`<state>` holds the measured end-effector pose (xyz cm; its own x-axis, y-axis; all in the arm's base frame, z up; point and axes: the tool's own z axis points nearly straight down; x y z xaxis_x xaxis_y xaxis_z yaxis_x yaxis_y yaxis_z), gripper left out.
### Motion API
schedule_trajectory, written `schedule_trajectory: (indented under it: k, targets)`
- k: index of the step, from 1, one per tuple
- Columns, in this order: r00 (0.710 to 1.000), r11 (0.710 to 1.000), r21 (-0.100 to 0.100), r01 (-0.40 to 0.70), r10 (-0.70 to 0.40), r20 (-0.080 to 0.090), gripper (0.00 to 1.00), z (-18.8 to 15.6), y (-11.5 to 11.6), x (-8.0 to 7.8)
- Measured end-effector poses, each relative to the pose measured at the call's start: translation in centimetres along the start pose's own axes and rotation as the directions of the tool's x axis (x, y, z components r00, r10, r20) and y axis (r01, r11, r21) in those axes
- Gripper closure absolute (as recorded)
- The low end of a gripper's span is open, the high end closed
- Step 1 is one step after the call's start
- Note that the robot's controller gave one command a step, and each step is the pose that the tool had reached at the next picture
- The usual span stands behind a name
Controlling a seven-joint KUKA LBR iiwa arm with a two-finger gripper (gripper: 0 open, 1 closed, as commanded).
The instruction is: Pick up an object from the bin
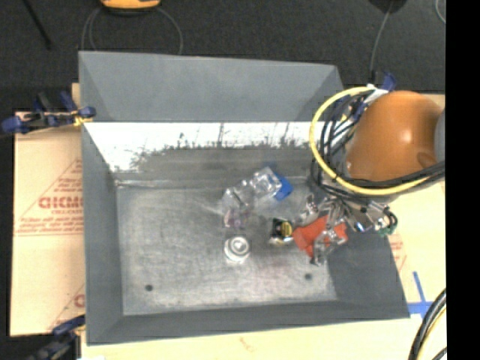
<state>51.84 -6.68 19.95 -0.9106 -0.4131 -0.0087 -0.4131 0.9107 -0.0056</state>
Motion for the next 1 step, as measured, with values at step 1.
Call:
schedule_trajectory:
  k: [1]
  targets:
    - [0.929, 0.929, -0.005, 0.371, -0.371, 0.001, 1.0, -6.76, 10.47, -4.69]
